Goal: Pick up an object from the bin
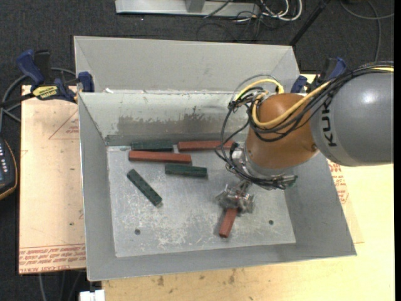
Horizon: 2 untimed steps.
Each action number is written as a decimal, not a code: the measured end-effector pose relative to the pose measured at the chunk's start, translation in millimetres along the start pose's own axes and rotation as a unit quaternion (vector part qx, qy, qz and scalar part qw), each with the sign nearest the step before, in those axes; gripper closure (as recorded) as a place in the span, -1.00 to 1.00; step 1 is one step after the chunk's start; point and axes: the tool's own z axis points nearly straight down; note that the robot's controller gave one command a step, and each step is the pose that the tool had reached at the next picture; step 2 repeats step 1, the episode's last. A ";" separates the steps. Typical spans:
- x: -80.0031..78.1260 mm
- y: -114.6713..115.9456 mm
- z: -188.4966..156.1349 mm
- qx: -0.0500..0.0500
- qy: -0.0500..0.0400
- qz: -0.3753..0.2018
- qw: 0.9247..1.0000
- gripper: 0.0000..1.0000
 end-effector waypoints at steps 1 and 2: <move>17.2 -18.9 -136.5 0.005 -0.002 -0.070 0.998 1.00; 17.2 -18.9 -136.5 0.005 -0.002 -0.070 0.998 1.00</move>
Offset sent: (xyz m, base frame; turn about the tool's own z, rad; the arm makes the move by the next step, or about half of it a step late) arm 0.0049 -0.0243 0.1322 -0.1464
